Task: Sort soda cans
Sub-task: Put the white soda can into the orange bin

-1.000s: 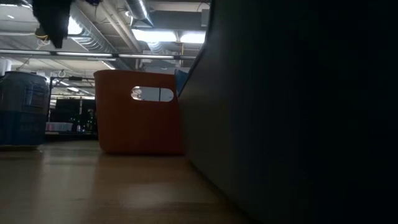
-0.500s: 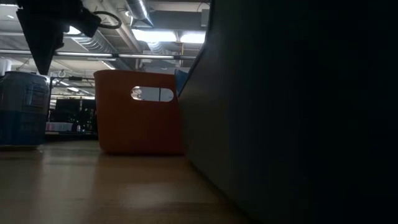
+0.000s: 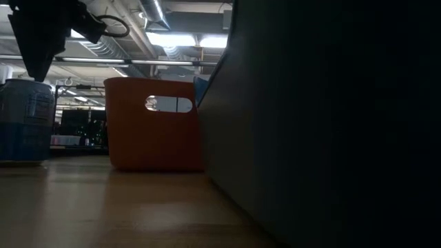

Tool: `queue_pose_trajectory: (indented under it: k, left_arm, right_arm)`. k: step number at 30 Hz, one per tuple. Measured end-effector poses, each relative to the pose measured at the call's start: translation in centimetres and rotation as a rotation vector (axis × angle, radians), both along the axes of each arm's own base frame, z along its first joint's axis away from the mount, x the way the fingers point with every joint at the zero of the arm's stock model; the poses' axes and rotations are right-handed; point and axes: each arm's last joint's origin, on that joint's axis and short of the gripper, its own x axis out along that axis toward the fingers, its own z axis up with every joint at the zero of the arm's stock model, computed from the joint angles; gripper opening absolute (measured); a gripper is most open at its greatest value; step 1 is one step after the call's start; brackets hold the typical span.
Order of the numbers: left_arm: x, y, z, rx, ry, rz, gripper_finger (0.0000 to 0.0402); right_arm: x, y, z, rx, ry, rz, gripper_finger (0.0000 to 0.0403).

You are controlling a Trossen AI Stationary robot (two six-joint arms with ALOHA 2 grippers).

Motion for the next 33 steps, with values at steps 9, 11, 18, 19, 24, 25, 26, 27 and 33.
queue_pose_trajectory:
  k: [9, 11, 18, 19, 24, 25, 26, 27, 33]
  left_arm:
    - [-0.4, -0.1, -2.6, -0.025, 0.042, -0.002, 0.0384]
    - [-0.4, -0.1, -2.9, -0.025, 0.041, -0.002, 0.0384]
    - [-0.5, -0.1, -3.6, -0.031, 0.052, -0.02, 0.0384]
    - [-0.5, -0.1, -3.8, -0.035, 0.054, -0.025, 0.0384]
    - [-0.5, -0.1, -4.2, -0.043, 0.048, -0.026, 0.0371]
    - [-0.5, -0.2, -4.2, -0.043, 0.047, -0.025, 0.0361]
    - [-0.5, -0.2, -4.2, -0.044, 0.044, -0.025, 0.0351]
    - [-0.5, -0.2, -4.2, -0.044, 0.043, -0.024, 0.0338]
    - [-0.4, -0.2, -4.0, -0.044, 0.039, -0.022, 0.0279]
  right_arm:
    - [0.2, -0.1, 0.3, -0.013, -0.033, 0.001, 0.0005]
    - [0.2, -0.1, 0.3, -0.015, -0.039, 0.002, 0.0005]
    - [0.2, -0.1, 0.3, -0.014, -0.04, 0.003, 0.0005]
    - [0.2, -0.1, 0.3, -0.014, -0.04, 0.003, 0.0005]
    - [0.2, -0.1, 0.3, -0.014, -0.04, 0.003, 0.0005]
    - [0.2, -0.1, 0.3, -0.014, -0.04, 0.003, 0.0005]
    - [0.2, -0.1, 0.3, -0.014, -0.039, 0.004, 0.0005]
    - [0.2, -0.1, 0.3, -0.014, -0.039, 0.003, 0.0005]
    - [0.2, -0.1, 0.3, -0.015, -0.042, 0.004, 0.0005]
